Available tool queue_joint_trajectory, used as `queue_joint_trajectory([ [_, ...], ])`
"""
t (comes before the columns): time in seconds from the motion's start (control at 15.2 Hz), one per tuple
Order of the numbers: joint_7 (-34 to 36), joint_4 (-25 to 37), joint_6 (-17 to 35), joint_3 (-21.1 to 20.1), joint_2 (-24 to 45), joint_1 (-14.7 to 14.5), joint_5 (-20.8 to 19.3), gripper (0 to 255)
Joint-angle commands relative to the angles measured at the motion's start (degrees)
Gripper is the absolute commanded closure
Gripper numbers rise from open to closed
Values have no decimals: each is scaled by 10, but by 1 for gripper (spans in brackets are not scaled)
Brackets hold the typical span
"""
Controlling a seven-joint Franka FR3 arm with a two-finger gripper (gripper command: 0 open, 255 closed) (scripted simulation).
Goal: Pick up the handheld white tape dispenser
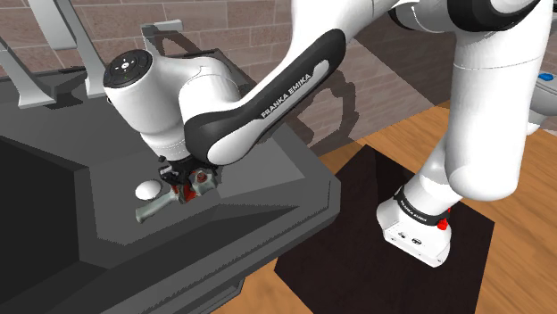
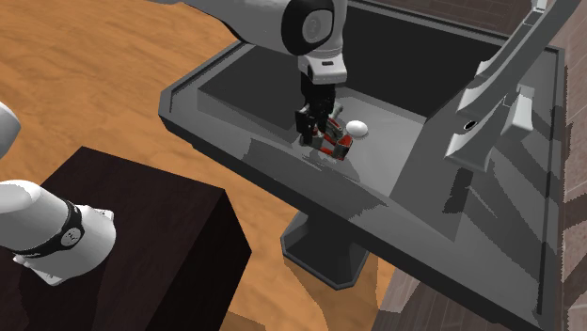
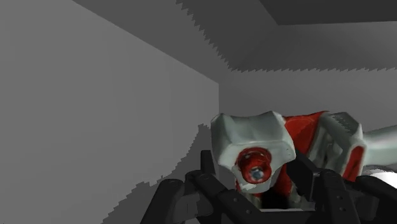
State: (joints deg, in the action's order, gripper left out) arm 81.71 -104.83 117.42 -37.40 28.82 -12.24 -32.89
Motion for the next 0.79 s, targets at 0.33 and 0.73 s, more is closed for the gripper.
queue_joint_trajectory([
  [0.33, 1, 0, 1, 1, 1, -1, -1, 255],
  [0.73, -8, 4, -13, -6, -13, 4, 11, 255],
])
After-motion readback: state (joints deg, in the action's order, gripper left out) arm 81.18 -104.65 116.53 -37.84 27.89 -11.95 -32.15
